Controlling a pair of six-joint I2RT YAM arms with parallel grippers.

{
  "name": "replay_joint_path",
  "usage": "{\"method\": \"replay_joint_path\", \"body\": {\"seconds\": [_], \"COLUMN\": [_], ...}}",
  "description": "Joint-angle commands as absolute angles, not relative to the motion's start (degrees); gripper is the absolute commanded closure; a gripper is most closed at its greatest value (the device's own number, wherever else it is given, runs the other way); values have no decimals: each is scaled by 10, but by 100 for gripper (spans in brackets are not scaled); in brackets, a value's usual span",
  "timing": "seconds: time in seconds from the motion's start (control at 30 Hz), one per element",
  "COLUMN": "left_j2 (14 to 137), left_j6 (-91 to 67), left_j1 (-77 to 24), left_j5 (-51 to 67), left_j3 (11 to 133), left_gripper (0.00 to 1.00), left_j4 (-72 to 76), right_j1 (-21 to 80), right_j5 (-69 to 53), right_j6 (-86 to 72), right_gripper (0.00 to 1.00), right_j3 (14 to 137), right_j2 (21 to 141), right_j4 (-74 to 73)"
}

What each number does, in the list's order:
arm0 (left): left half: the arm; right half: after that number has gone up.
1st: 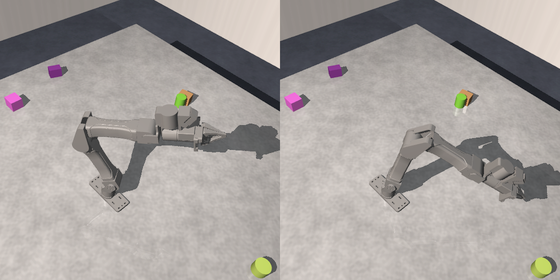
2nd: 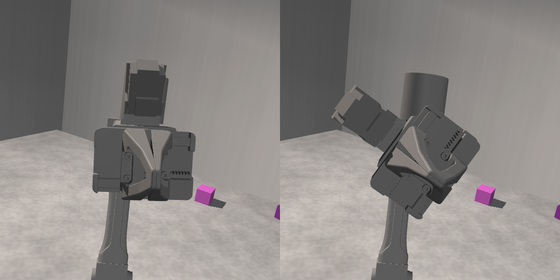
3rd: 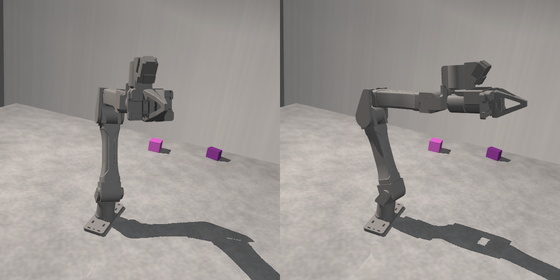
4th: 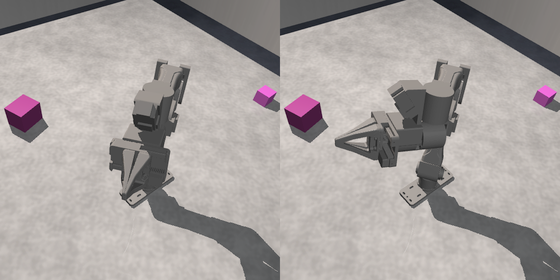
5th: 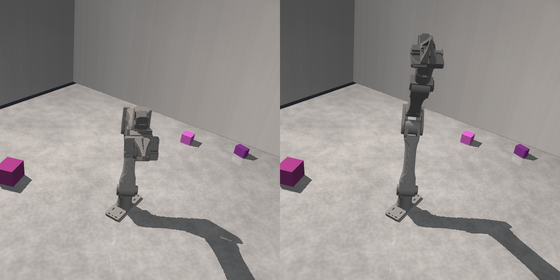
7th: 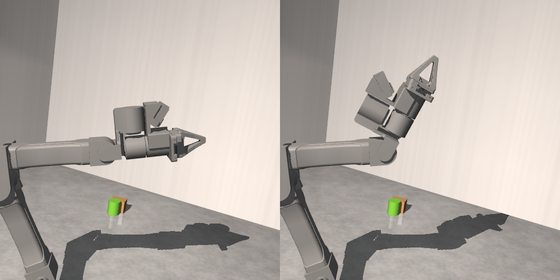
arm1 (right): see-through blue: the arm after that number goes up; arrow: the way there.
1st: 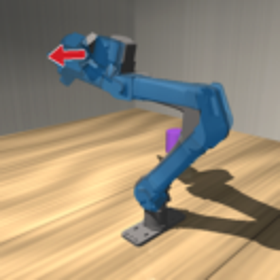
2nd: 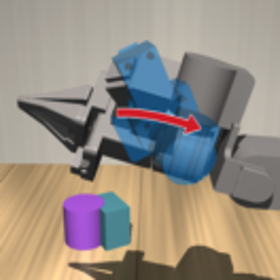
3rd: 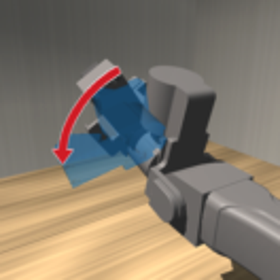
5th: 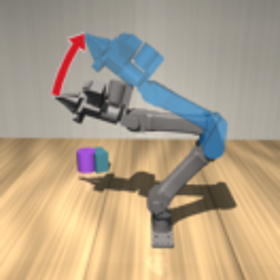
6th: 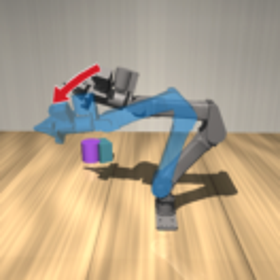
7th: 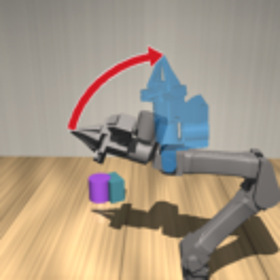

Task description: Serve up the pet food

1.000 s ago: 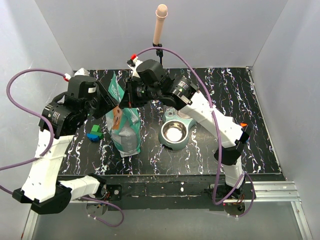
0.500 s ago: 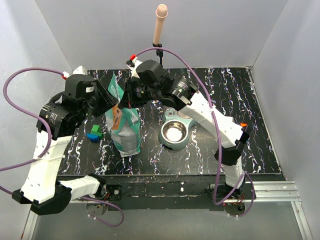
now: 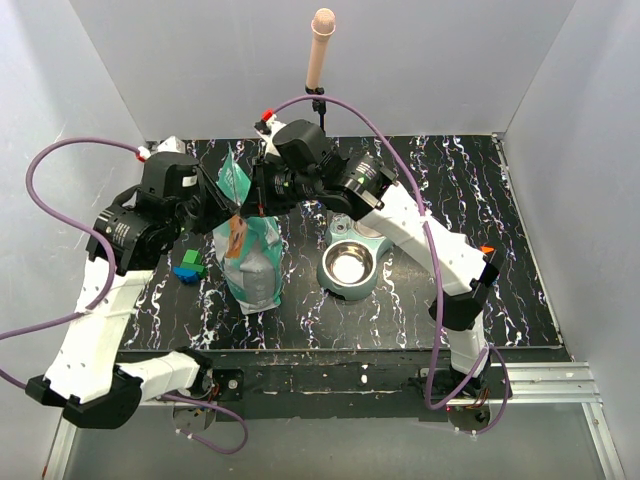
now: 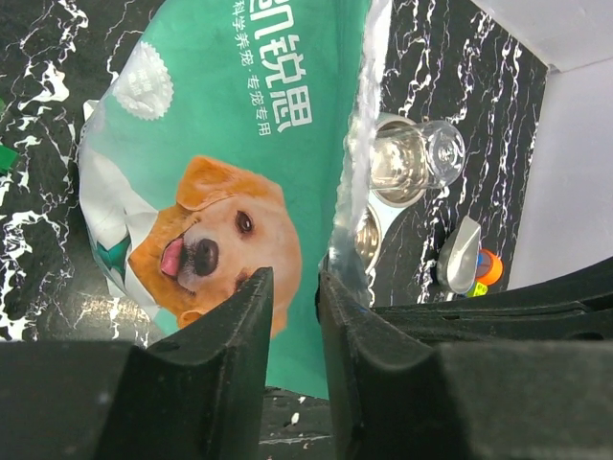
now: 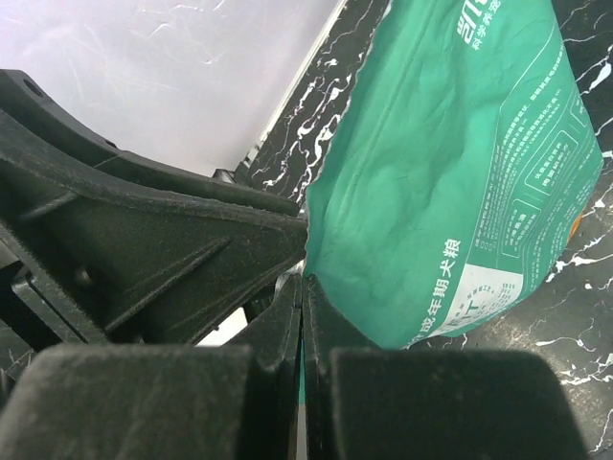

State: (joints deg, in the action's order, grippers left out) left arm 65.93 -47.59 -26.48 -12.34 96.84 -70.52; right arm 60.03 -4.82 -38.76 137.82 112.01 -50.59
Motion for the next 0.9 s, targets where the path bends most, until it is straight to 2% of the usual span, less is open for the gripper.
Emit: {"method": "replay_joint_path", "body": {"seconds": [0.0, 0.17, 0.57, 0.63, 0.77, 0.8, 0.83, 0.87], "left_j2": [673, 703, 706, 700, 665, 653, 645, 638], "left_j6": [-450, -425, -394, -386, -374, -375, -375, -378], "left_j1": [-267, -267, -267, -267, -267, -267, -267, -268], "left_j5": [-108, -117, -156, -143, -82, -72, -69, -67], "left_j3": [955, 969, 999, 1005, 983, 973, 965, 962], "left_gripper": [81, 99, 100, 100, 100, 100, 100, 100], "left_j4": [-720, -746, -773, -749, -647, -620, -600, -585], "right_j1": [600, 614, 655, 653, 638, 635, 630, 625], "right_j5": [-4, 122, 384, 354, 145, 118, 100, 85], "right_j6": [-372, -350, -254, -240, -233, -239, -246, -257], "right_gripper": [99, 99, 99, 99, 99, 95, 78, 66], "right_j3": [1387, 1445, 1449, 1448, 1399, 1388, 1378, 1374], "right_j2": [1121, 1160, 1147, 1136, 1086, 1072, 1062, 1055], "right_j4": [-554, -635, -686, -663, -574, -555, -538, -528]}}
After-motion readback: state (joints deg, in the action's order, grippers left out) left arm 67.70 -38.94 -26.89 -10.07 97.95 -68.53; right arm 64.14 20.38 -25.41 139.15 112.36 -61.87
